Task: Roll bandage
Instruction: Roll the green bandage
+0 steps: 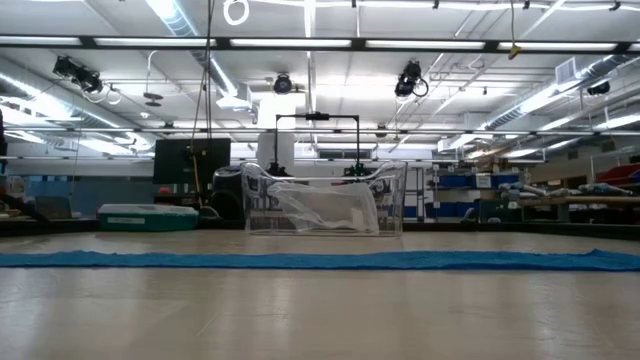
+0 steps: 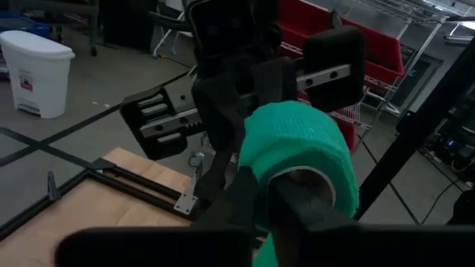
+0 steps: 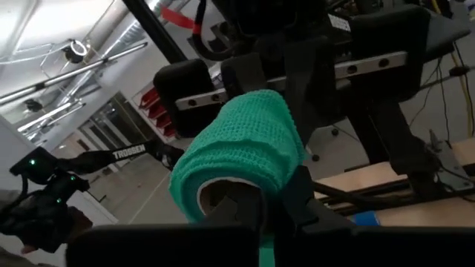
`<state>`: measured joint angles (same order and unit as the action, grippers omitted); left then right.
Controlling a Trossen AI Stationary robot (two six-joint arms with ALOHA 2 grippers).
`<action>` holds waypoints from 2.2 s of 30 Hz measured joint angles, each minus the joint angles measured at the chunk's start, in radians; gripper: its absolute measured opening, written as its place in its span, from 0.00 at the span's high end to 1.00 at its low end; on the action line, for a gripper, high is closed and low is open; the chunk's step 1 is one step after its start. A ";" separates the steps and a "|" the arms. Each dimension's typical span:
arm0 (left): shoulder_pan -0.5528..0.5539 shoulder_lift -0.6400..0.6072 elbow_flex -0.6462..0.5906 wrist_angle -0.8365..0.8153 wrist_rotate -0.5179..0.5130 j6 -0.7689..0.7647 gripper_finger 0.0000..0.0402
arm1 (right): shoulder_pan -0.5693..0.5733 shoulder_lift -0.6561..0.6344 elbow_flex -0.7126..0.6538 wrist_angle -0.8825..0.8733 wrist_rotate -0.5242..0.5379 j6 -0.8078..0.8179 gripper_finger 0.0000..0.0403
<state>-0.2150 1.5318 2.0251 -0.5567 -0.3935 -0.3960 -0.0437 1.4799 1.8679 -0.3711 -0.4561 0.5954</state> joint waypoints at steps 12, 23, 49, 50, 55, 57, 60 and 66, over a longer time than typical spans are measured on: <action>0.002 -0.010 0.000 0.005 0.003 -0.116 0.96 | -0.068 -0.063 0.000 -0.064 -0.049 -0.063 0.77; 0.058 -0.006 0.000 0.005 0.189 -0.442 0.93 | -0.032 -0.168 0.001 -0.207 0.121 -0.361 0.76; 0.137 0.014 0.000 0.001 0.280 -0.607 0.94 | 0.126 -0.131 0.001 -0.168 0.498 -0.707 0.47; 0.138 0.014 0.000 0.001 0.280 -0.607 0.94 | 0.126 -0.125 0.001 -0.161 0.499 -0.713 0.46; 0.138 0.014 0.000 0.001 0.278 -0.606 0.94 | 0.126 -0.089 0.001 -0.118 0.500 -0.733 0.44; 0.137 0.013 0.000 0.000 0.278 -0.606 0.94 | 0.126 -0.084 0.000 -0.101 0.497 -0.737 0.44; 0.137 0.013 0.000 0.004 0.280 -0.606 0.94 | 0.126 -0.075 0.000 -0.069 0.491 -0.758 0.45; 0.137 0.012 0.000 -0.001 0.276 -0.593 0.94 | 0.126 -0.074 0.000 -0.053 0.488 -0.784 0.52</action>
<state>-0.0776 1.5439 2.0254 -0.5575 -0.1173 -0.9895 0.0822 1.4059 1.8683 -0.4240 0.0315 -0.1883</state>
